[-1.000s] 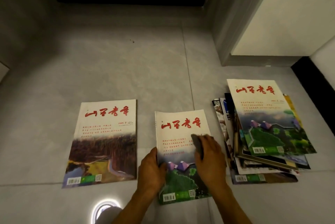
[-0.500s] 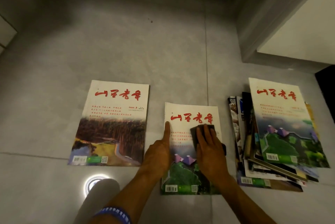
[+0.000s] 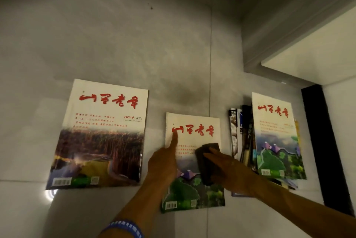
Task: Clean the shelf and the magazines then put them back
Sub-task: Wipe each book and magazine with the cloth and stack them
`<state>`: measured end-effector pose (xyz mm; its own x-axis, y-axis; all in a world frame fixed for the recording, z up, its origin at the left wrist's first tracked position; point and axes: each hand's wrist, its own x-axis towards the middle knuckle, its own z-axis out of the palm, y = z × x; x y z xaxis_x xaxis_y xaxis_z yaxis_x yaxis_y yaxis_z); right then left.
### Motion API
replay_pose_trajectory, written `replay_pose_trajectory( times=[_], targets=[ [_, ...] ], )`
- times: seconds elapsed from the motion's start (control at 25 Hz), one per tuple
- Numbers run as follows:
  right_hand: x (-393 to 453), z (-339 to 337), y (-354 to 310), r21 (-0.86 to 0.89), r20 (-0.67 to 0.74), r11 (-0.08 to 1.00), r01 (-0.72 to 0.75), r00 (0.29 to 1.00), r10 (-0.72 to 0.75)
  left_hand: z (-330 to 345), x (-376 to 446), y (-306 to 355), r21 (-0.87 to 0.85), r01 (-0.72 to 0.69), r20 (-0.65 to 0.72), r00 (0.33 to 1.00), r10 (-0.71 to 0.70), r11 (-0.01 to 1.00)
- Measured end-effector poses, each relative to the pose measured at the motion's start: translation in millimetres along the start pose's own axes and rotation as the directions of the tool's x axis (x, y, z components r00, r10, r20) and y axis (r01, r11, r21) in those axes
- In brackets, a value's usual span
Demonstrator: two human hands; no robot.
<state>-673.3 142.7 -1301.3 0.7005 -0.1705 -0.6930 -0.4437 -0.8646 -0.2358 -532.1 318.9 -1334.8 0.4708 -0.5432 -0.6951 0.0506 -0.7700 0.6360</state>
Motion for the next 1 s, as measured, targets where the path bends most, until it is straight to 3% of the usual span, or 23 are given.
replay_pose_trajectory(
  times=[0.08,0.24,0.36,0.4,0.48,0.52,0.6,0.72,0.84,0.92,1.0],
  targets=[
    [-5,10,-11,-0.094,-0.014,0.995,0.013,1.000,-0.014,-2,-11,-2,0.061,-0.028,0.012,1.000,0.027,0.998],
    [-8,39,-40,0.111,-0.187,0.994,0.015,0.982,0.006,3,-8,-17,0.350,-0.076,-0.032,0.995,0.093,0.934],
    [3,37,-27,0.166,-0.367,0.985,0.047,0.930,0.018,-2,-1,-20,0.345,-0.172,-0.054,0.978,0.202,0.923],
    [3,39,-21,0.182,-0.381,0.983,0.035,0.924,0.038,-1,-7,-21,0.312,-0.199,-0.050,0.973,0.225,0.929],
    [1,42,-17,0.196,-0.359,0.980,-0.035,0.927,0.104,7,-22,-30,-0.015,-0.104,-0.060,0.993,0.103,0.994],
    [0,46,-17,0.212,-0.361,0.975,-0.063,0.922,0.138,11,-28,-31,-0.247,-0.010,-0.021,1.000,0.005,0.969],
    [3,56,-34,0.111,-0.444,0.993,-0.048,0.891,0.093,22,-27,-37,-0.592,0.136,0.032,0.989,-0.146,0.794],
    [24,87,-60,-0.083,-0.524,0.994,0.075,0.845,-0.108,20,-22,-36,-0.696,0.179,0.052,0.978,-0.200,0.695],
    [59,85,-47,-0.261,-0.462,0.927,0.269,0.809,-0.365,26,-17,-39,-0.703,0.207,0.054,0.970,-0.239,0.680],
    [85,65,-17,-0.248,-0.455,0.941,0.229,0.830,-0.322,28,-14,-39,-0.761,0.225,0.029,0.949,-0.315,0.608],
    [106,46,-6,0.001,-0.565,0.996,0.093,0.822,-0.076,26,-15,-35,-0.768,0.216,0.016,0.947,-0.320,0.603]
  ],
)
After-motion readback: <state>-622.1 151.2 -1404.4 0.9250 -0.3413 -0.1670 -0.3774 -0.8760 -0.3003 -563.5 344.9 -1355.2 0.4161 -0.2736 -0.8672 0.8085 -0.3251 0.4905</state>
